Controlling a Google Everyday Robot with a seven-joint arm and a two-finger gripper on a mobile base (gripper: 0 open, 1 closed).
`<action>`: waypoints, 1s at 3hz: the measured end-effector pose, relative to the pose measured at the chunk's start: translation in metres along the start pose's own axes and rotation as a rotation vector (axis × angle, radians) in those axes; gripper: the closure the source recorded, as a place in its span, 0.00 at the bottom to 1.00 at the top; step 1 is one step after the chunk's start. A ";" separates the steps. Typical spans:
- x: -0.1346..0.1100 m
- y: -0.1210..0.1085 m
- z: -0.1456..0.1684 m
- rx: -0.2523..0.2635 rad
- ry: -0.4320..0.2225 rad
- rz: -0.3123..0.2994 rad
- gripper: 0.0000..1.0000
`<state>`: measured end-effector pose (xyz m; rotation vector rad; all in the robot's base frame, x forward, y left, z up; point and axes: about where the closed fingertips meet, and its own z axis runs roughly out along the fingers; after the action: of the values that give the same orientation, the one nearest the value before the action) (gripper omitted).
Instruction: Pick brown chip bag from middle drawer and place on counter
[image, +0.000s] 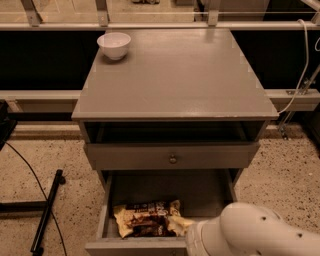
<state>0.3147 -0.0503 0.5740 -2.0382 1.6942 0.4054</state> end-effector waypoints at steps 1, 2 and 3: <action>-0.023 0.015 -0.010 0.028 -0.057 -0.008 0.00; -0.023 0.015 -0.010 0.028 -0.057 -0.008 0.00; -0.012 -0.012 -0.002 0.040 -0.048 -0.011 0.00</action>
Offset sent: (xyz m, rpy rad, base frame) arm -0.0206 0.0124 0.0159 0.0547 -0.0166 0.0075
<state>0.3243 -0.0397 0.5834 -1.9919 1.6494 0.4102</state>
